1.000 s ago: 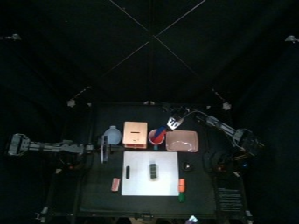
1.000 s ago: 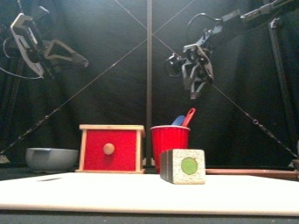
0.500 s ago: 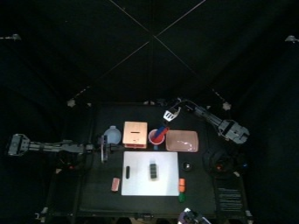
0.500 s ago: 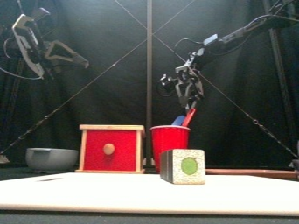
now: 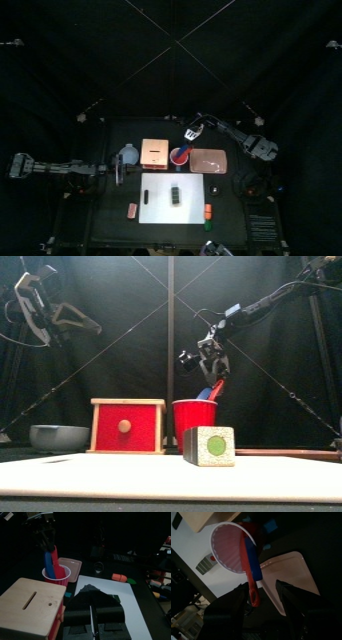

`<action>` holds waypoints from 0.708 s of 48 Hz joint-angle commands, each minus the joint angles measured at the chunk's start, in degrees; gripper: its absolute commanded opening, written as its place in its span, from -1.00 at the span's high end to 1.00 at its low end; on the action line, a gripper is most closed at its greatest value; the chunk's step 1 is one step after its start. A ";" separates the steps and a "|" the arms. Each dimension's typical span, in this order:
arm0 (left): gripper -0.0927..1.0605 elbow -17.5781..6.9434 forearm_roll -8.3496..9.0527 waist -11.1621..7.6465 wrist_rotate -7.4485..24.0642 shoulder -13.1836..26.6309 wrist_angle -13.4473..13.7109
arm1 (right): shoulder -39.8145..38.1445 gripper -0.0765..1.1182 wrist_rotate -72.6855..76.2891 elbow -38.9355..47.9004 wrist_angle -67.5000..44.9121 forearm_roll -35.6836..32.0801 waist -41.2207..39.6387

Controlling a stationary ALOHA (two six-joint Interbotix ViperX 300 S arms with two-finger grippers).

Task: Place sushi on board then cut the sushi with the knife then place the pieces on the plate
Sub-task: Pick knife at handle with right hand

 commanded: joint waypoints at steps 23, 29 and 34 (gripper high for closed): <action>0.87 -0.79 -0.09 0.18 -0.09 0.09 -0.53 | -0.53 -0.50 0.09 -0.62 1.32 0.35 3.69; 0.87 -0.79 -0.09 0.18 0.00 0.09 -0.53 | -0.44 -0.50 0.26 -0.62 1.41 0.00 4.39; 0.87 -0.79 -0.09 0.26 -0.09 0.09 -0.53 | 0.18 -0.50 0.35 -0.62 1.41 0.00 4.48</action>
